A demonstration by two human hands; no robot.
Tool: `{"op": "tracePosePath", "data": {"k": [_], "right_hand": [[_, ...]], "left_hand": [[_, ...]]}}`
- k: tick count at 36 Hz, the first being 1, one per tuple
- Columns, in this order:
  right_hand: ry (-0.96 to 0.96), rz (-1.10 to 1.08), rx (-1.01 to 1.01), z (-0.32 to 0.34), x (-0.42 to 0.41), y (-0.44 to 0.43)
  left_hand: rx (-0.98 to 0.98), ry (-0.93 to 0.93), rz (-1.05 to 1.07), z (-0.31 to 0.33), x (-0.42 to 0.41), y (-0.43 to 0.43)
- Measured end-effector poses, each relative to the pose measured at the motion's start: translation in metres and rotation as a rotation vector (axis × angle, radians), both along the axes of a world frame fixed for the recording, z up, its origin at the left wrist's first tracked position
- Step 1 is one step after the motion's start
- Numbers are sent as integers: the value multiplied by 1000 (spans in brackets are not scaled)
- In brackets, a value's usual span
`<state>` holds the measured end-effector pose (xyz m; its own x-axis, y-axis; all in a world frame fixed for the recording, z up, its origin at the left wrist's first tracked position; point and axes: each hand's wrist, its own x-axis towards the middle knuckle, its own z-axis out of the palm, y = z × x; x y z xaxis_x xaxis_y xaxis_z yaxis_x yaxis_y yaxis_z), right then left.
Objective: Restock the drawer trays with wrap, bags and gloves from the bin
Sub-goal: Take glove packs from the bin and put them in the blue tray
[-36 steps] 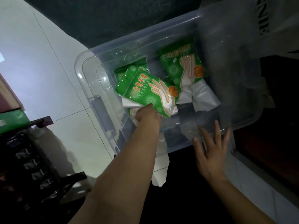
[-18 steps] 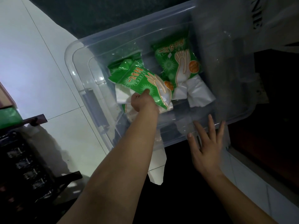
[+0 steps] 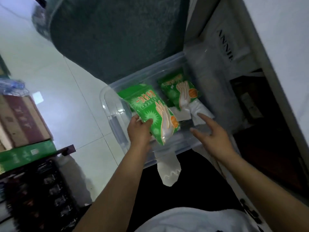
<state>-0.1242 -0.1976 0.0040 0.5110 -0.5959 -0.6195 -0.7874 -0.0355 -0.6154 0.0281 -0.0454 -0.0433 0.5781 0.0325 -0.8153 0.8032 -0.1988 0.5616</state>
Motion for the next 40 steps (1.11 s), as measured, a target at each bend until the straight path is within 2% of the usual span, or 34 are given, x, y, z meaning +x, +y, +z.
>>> {"op": "tracePosePath", "data": {"k": [8,12,19,24,28,34,40], "right_hand": [[-134,-47,449,63,49,-39],[-212,-56,622,92,50,-52],[-380,-64,708,125,20,-73],[-433,-87,689,128,1,-78],[-408,-202,697,112,-11,-68],[-250,-423,724,75,-30,-30],[-128,-667,591,47,-52,-7]], "left_hand": [[-284,-14,-244,119,16,24],[-401,-40,-321,157,19,20],[-460,-106,-444,183,15,-7],[-491,-63,-502,179,11,-24],[-387,-18,-506,165,1,-28],[-178,129,-485,124,-22,-22],[-17,205,-468,73,-21,-15]]}}
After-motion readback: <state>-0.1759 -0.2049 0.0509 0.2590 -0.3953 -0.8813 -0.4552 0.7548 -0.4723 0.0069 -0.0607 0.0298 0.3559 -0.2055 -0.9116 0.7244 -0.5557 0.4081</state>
